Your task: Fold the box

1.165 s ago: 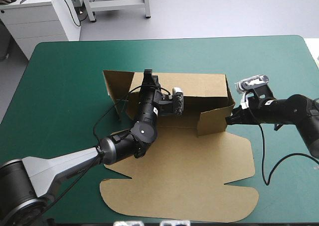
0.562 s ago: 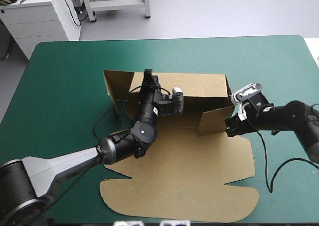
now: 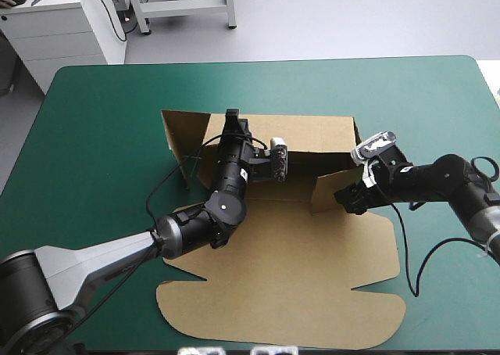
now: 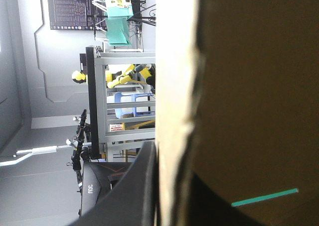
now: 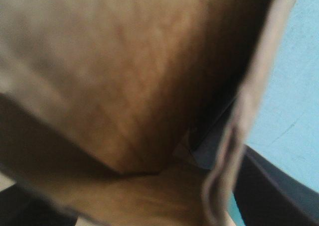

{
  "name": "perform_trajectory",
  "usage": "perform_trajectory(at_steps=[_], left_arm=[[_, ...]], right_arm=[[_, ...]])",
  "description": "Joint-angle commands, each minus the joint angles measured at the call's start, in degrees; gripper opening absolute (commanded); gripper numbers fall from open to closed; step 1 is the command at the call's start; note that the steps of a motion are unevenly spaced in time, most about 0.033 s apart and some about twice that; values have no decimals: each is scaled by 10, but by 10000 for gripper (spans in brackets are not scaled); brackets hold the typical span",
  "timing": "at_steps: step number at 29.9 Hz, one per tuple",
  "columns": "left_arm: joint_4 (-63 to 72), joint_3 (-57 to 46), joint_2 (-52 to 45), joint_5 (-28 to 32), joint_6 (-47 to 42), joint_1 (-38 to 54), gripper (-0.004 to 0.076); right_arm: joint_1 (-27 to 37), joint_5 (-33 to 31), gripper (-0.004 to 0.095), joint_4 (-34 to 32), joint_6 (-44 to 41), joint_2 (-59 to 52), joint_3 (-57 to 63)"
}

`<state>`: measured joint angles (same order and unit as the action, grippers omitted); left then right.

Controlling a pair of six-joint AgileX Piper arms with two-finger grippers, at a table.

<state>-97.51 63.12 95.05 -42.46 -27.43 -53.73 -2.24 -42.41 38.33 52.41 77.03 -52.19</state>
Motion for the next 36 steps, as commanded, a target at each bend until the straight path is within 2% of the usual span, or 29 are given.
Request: perform_trajectory(at_steps=[1, 11, 19, 24, 26, 28, 31, 34, 36], left_arm=[[-26, 14, -28, -17, -9, -3, -8], [-26, 14, -28, -17, -9, -3, -8], [-26, 14, -28, -17, -9, -3, -8], [-26, 14, -28, -17, -9, -3, -8], [-26, 14, -28, -17, -9, -3, -8], [-26, 14, -28, -17, -9, -3, -8], [-26, 14, -28, -17, -9, -3, -8], [-26, 14, -28, -17, -9, -3, -8], [-26, 14, -28, -17, -9, -3, -8]], right_arm=[[-11, 52, 711, 45, 10, -24, 10], [-110, 316, 713, 111, 12, -44, 129], [-185, 467, 713, 149, 10, -49, 133], [-209, 533, 709, 156, 6, -48, 133], [-214, 552, 678, 156, -1, -48, 133], [-216, 559, 621, 156, -2, -48, 133], [-217, 568, 454, 155, -2, -48, 133], [-217, 588, 197, 155, -13, -48, 133], [-217, 598, -13, 155, -13, -48, 133]])
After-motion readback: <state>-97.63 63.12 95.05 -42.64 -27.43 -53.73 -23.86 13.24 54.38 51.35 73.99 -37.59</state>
